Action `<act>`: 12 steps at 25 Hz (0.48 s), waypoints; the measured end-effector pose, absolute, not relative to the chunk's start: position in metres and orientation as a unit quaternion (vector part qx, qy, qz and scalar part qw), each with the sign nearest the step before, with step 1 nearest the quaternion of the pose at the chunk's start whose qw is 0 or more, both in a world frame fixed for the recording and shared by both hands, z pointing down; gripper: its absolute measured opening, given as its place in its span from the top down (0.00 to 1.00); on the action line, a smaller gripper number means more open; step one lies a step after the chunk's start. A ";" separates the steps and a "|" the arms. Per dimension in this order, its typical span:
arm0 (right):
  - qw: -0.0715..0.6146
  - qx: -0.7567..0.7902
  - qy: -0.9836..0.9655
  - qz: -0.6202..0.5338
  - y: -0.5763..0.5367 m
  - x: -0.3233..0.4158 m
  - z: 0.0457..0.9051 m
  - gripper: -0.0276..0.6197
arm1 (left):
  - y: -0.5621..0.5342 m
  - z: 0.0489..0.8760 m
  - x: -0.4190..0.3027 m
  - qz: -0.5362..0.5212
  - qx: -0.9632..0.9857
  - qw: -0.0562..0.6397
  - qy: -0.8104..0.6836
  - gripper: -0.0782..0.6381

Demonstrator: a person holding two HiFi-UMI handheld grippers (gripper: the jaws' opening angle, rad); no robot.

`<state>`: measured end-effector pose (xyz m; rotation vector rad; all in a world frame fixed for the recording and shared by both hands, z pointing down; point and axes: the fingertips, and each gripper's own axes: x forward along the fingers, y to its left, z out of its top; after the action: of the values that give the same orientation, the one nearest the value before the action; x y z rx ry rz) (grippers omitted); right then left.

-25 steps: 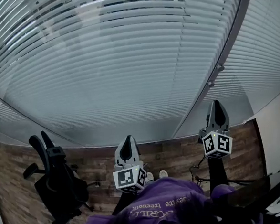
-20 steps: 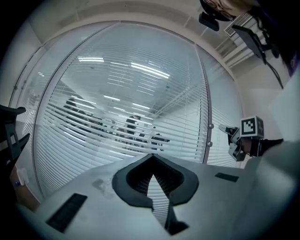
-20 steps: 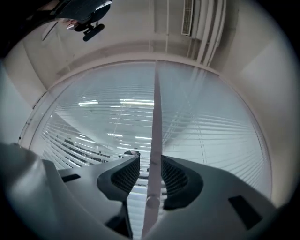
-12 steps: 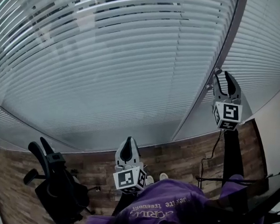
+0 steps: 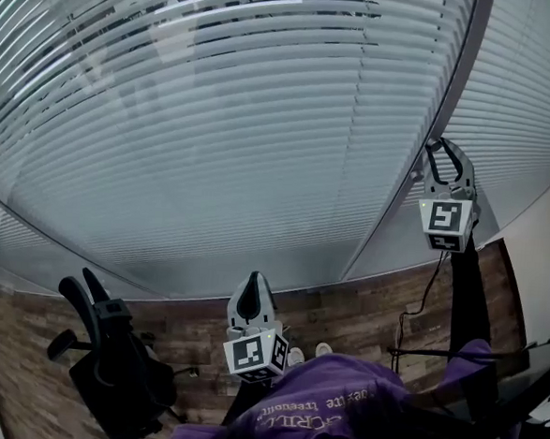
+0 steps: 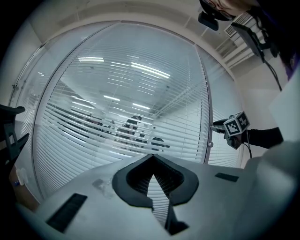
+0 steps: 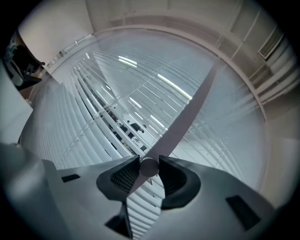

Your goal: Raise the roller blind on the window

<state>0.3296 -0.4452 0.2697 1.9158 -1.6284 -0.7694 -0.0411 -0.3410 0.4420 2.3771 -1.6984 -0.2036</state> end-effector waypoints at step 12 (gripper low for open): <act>0.043 0.748 -0.658 -0.070 -0.444 0.344 0.267 0.77 | -0.336 0.443 -0.041 -0.070 0.805 0.111 -0.578 0.89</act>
<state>0.3438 -0.4444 0.2674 2.2873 -2.0133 -0.2131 -0.0411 -0.3357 0.4430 2.3660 -1.6981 -0.2064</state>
